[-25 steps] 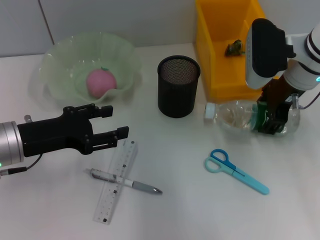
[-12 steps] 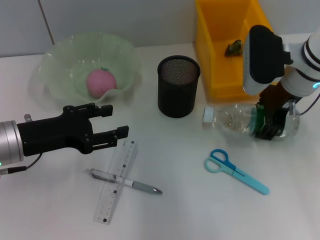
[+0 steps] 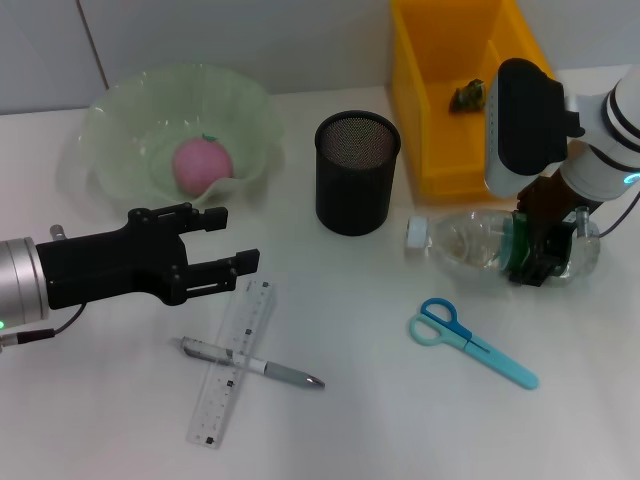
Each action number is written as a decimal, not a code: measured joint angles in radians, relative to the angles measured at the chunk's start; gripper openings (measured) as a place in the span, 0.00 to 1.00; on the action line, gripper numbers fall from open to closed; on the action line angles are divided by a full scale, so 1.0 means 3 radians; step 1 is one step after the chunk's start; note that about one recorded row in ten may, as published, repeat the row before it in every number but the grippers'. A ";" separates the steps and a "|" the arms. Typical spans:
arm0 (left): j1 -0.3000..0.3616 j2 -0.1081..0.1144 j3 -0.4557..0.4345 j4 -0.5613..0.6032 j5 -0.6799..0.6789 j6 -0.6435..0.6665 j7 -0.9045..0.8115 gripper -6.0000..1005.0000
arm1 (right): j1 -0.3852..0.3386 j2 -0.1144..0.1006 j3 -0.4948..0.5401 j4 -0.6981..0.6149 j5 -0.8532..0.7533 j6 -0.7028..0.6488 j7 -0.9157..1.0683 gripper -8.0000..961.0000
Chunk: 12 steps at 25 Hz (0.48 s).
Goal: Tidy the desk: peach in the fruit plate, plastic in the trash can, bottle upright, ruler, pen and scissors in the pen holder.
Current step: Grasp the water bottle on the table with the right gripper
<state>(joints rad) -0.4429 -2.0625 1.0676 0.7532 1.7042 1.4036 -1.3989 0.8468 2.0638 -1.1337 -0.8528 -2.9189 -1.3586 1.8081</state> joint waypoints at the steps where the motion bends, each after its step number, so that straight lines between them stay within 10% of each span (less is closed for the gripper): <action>1: 0.0000 0.0000 0.0000 0.0000 0.0000 0.0000 0.0000 0.72 | -0.0002 0.0001 0.0000 0.0000 0.0000 0.0005 0.0001 0.81; 12: -0.0002 0.0003 0.0000 0.0001 0.0000 0.0000 0.0000 0.72 | -0.0036 0.0024 0.0001 -0.0043 -0.0001 0.0022 -0.0025 0.81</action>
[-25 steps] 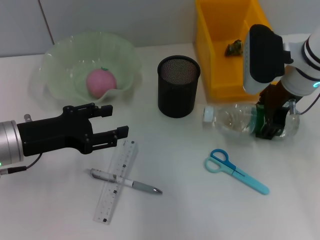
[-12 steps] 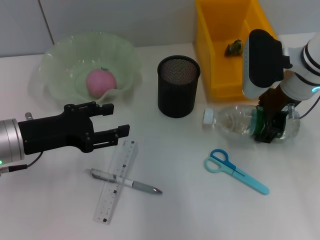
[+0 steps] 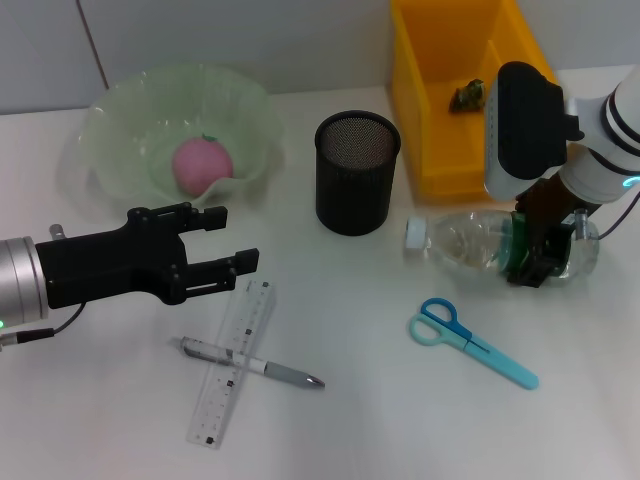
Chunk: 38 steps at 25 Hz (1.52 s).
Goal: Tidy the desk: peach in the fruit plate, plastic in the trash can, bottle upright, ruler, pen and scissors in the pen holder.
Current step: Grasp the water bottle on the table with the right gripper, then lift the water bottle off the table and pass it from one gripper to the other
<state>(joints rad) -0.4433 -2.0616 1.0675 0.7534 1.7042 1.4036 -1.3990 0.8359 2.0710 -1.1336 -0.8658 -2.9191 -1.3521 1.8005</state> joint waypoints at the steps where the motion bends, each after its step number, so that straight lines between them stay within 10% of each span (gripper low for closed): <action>1: 0.0000 0.0000 -0.0001 0.0000 0.0000 0.0000 0.0000 0.72 | -0.0001 0.0000 0.0000 -0.0002 0.0000 -0.0005 -0.0002 0.81; 12: 0.0005 0.0000 -0.0005 0.0005 0.0000 0.0000 -0.0006 0.72 | -0.0037 0.0007 -0.0010 -0.0139 0.0009 -0.0125 -0.0038 0.81; 24: 0.0037 0.0003 -0.0131 0.0059 -0.0001 0.0097 -0.0092 0.72 | -0.0565 0.0011 0.0073 -0.1375 0.0798 -0.0678 -0.0169 0.80; 38: 0.0060 -0.0016 -0.0416 -0.0023 -0.0403 0.0438 -0.0059 0.72 | -0.1260 0.0017 0.0560 -0.0958 0.3286 -0.0437 -0.1147 0.80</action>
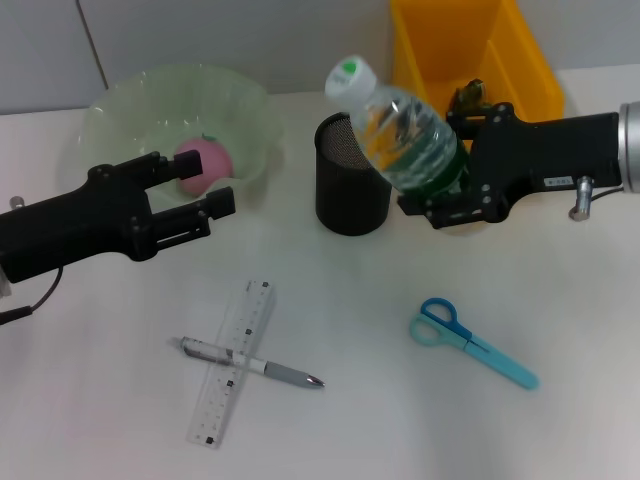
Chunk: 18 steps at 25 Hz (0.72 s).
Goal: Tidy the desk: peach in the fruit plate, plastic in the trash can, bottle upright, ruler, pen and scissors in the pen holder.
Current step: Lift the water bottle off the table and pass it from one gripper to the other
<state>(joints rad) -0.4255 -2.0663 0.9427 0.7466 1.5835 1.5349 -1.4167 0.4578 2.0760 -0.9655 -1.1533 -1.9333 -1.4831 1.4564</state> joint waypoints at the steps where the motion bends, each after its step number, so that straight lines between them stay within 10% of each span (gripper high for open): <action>1: -0.0003 0.0000 0.0004 -0.0003 -0.0020 0.0009 0.0001 0.72 | -0.0003 0.0000 0.0008 0.0140 0.0121 0.0010 -0.0077 0.80; 18: -0.0321 -0.0005 0.0024 -0.0576 -0.0334 0.0116 0.0310 0.72 | 0.0367 0.0019 -0.0036 0.1743 0.0832 0.0041 -0.0767 0.80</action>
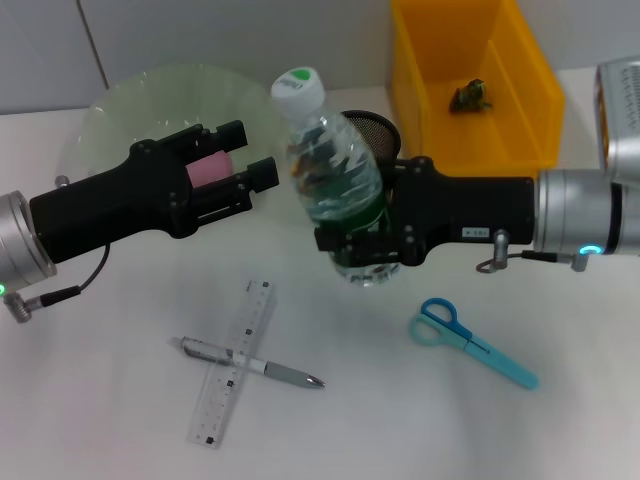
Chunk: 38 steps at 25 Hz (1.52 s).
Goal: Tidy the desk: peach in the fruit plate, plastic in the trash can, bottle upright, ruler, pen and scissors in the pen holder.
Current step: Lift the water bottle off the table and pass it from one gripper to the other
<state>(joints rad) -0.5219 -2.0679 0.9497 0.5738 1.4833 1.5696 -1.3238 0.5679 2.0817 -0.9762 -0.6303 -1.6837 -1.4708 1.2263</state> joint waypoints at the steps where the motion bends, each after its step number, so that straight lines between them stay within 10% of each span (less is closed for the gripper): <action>1: -0.0002 -0.0001 0.0000 0.0000 -0.0009 0.0003 0.0000 0.72 | 0.0015 0.0002 0.0000 0.0037 0.0002 -0.0009 -0.0020 0.80; 38: -0.0194 -0.0028 -0.0001 -0.0379 -0.0310 0.0213 0.0073 0.72 | 0.0246 0.0019 -0.0008 0.0605 0.0174 -0.0072 -0.0336 0.80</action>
<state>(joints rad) -0.5801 -2.0762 0.9495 0.4602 1.3903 1.6337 -1.3019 0.6416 2.0874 -0.9787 -0.4488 -1.6317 -1.4924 1.1254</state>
